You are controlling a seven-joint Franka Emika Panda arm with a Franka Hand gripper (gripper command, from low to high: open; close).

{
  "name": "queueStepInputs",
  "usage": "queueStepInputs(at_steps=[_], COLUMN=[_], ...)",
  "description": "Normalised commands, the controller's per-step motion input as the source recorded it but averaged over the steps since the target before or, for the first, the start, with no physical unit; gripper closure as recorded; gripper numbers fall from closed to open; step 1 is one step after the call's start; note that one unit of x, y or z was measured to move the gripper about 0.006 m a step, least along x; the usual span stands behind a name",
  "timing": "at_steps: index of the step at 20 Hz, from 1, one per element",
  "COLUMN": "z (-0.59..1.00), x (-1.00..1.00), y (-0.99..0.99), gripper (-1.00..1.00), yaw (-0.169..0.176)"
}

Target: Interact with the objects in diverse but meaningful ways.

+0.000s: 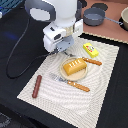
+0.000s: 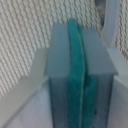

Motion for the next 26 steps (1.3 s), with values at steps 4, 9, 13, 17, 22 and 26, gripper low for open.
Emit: queueStepInputs(at_steps=[4, 9, 13, 17, 22, 26], z=[0.25, 0.34, 0.47, 0.39, 0.48, 0.29], x=[-0.04, -0.02, -0.07, -0.19, -0.25, -0.32], y=[0.04, 0.09, 0.25, 0.37, 0.34, 0.18], gripper=[-1.00, -1.00, -1.00, -1.00, -1.00, -1.00], yaw=[0.000, -0.005, -0.006, -0.037, -0.139, -0.185])
